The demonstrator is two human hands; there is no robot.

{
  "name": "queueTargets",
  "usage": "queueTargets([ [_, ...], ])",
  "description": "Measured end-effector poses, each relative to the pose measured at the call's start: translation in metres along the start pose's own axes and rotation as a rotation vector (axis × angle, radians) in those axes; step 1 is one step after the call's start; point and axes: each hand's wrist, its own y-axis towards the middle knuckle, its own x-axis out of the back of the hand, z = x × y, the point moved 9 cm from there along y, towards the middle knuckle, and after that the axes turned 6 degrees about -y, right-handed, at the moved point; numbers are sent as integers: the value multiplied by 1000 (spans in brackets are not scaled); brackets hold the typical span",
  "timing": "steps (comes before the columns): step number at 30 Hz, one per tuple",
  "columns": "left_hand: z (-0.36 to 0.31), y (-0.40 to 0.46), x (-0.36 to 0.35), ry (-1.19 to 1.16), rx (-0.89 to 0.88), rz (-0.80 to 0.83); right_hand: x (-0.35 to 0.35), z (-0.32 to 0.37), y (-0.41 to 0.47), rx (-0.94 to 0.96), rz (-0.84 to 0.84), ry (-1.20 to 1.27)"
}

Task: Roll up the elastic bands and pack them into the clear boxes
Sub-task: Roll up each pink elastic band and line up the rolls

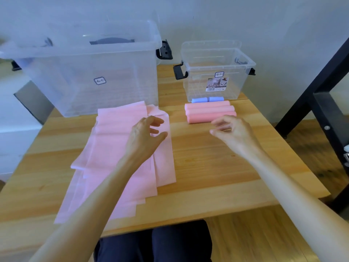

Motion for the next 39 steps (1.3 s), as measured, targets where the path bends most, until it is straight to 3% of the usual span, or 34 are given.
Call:
queueTargets([
  [17,98,-117,140,25,197,-196,-113,95,-92,142,249,35],
  [24,107,-155,140,42,253,-164,-118,88,-120,210,229,-347],
  [30,92,-163,132,12,210,-133,-110,95,-126,206,143,-85],
  [39,80,-183,116,69,85,-58,-91,103,-147,211,274,187],
])
